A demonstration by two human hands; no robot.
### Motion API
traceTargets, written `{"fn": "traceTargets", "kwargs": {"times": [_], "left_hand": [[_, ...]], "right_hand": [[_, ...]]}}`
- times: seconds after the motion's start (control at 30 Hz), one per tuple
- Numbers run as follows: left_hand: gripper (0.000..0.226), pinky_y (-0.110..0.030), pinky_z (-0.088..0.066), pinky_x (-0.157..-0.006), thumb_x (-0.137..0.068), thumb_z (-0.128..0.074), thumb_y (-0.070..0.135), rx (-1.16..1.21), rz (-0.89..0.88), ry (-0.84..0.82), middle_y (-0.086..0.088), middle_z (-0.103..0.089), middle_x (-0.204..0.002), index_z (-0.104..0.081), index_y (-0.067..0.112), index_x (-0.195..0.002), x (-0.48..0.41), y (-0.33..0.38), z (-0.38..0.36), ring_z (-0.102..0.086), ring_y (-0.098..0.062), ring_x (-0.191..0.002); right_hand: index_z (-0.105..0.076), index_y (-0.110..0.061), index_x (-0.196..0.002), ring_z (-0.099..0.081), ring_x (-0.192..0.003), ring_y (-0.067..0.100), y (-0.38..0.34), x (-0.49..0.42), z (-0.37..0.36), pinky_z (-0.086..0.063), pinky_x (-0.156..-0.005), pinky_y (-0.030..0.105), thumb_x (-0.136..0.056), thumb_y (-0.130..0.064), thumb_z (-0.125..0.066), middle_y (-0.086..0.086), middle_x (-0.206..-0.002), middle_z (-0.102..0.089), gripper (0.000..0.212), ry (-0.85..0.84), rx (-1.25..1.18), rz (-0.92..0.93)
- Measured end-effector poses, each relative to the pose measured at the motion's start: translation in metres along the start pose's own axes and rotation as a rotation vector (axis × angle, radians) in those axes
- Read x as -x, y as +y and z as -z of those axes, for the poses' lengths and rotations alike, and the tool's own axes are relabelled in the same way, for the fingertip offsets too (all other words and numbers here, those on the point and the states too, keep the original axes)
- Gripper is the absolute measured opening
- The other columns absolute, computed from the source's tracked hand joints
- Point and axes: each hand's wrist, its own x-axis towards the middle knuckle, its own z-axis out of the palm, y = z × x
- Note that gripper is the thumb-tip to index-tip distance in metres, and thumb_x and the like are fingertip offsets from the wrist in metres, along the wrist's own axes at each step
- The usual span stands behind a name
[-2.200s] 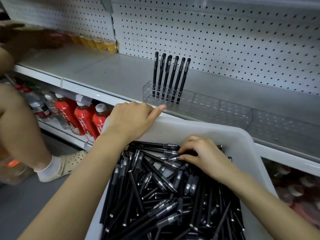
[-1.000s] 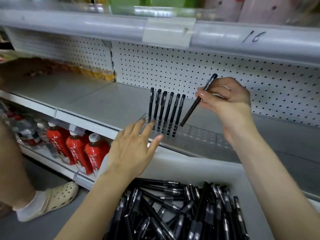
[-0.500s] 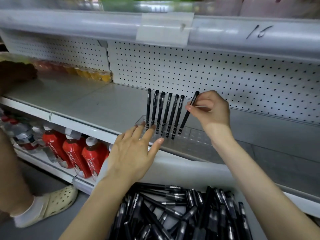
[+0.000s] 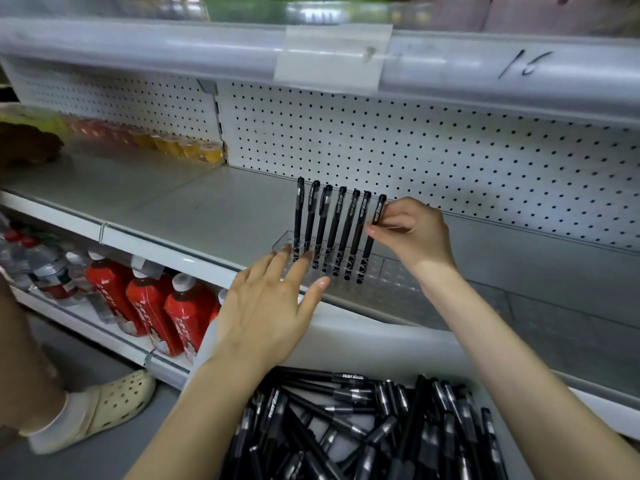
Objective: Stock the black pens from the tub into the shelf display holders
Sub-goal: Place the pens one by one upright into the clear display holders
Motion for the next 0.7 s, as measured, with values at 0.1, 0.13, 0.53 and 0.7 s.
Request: {"fn": "traceTargets", "kwargs": {"times": [0.1,0.13,0.53,0.7], "left_hand": [[0.082,-0.035,-0.028,-0.108,-0.082,0.01,0.063,0.002,0.007,0.01,0.001,-0.03,-0.153,-0.03,0.03,-0.145,0.0,0.0,0.001,-0.028,-0.017,-0.139],[0.082,-0.036,-0.029,-0.108,-0.082,0.01,0.063,-0.001,0.01,0.013,0.0,-0.031,-0.152,-0.031,0.03,-0.145,0.001,0.001,0.001,-0.029,-0.018,-0.139],[0.07,-0.042,-0.03,-0.105,-0.093,-0.005,0.063,0.017,0.022,0.001,-0.005,-0.034,-0.15,-0.033,0.025,-0.145,0.005,0.0,0.006,-0.032,-0.024,-0.136],[0.063,-0.043,-0.027,-0.107,-0.095,-0.012,0.058,0.032,0.039,-0.022,-0.005,-0.028,-0.154,-0.03,0.025,-0.146,0.009,0.002,0.009,-0.028,-0.025,-0.138]], "right_hand": [[-0.062,-0.023,-0.08,-0.066,-0.084,0.008,0.002,0.001,0.002,-0.051,-0.088,0.03,-0.07,-0.015,-0.082,-0.009,-0.08,-0.068,0.024,-0.009,-0.002,-0.011],[-0.062,-0.023,-0.082,-0.066,-0.084,0.006,0.002,0.002,0.003,-0.05,-0.088,0.029,-0.07,-0.016,-0.082,-0.011,-0.081,-0.067,0.024,-0.015,0.0,-0.021],[-0.067,-0.006,-0.091,-0.065,-0.078,0.001,-0.031,0.101,0.045,-0.05,-0.075,0.014,-0.073,-0.005,-0.077,0.002,-0.086,-0.071,0.02,-0.247,-0.096,0.039],[-0.072,-0.015,-0.083,-0.064,-0.075,-0.001,0.0,0.14,0.029,-0.048,-0.074,0.011,-0.072,-0.011,-0.078,-0.006,-0.081,-0.072,0.013,-0.597,0.026,-0.028]]}}
